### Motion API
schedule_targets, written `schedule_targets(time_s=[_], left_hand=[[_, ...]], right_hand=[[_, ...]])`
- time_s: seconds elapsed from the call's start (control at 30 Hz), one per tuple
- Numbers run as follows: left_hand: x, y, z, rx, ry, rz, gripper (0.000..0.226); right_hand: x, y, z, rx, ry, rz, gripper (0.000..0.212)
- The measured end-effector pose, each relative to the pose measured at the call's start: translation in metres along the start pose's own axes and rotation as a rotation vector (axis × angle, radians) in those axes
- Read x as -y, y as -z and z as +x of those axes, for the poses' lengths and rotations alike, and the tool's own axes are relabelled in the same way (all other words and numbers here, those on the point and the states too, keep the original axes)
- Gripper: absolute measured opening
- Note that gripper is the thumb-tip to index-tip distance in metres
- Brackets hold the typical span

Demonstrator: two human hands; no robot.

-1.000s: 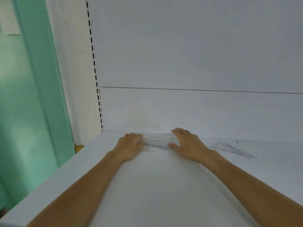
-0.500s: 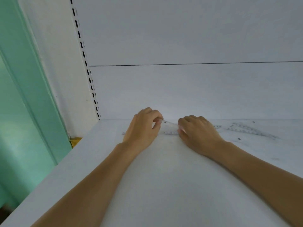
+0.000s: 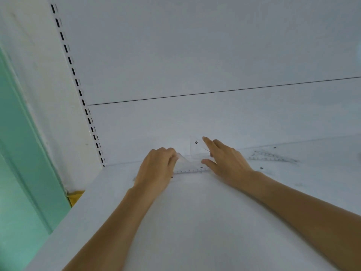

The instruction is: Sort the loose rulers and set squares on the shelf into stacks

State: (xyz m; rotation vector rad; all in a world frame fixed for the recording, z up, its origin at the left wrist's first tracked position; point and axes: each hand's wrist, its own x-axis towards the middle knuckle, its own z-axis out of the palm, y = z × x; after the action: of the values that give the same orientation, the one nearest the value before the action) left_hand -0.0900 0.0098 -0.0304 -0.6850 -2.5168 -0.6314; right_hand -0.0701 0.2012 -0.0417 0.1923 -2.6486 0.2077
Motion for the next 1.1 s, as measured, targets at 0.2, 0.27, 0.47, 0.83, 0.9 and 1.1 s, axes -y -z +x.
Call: schedule_targets(time_s=[0.2,0.27,0.47,0.83,0.9,1.1], left_hand=[[-0.010,0.009,0.000,0.059,0.067,-0.054,0.029],[-0.016,0.012,-0.004,0.081,0.098,-0.176,0.037],[-0.033,0.020,-0.015,0.271,0.227,-0.348,0.072],[-0.170,-0.039,0.018,0.441,-0.190,-0.314,0.059],[-0.200,-0.056,0.022,0.451,-0.226,-0.322,0.063],[-0.279,-0.103,0.034,0.416,-0.248,-0.376,0.079]], right_hand=[[0.001,0.004,0.004,-0.043,-0.033,0.004,0.055],[-0.004,0.009,-0.002,-0.016,-0.027,-0.055,0.042],[-0.039,0.044,-0.036,0.061,-0.009,-0.083,0.035],[-0.163,0.113,-0.130,-0.071,-0.263,-0.084,0.037],[-0.189,0.128,-0.149,-0.087,-0.314,-0.088,0.038],[-0.271,0.166,-0.196,-0.120,-0.407,-0.070,0.038]])
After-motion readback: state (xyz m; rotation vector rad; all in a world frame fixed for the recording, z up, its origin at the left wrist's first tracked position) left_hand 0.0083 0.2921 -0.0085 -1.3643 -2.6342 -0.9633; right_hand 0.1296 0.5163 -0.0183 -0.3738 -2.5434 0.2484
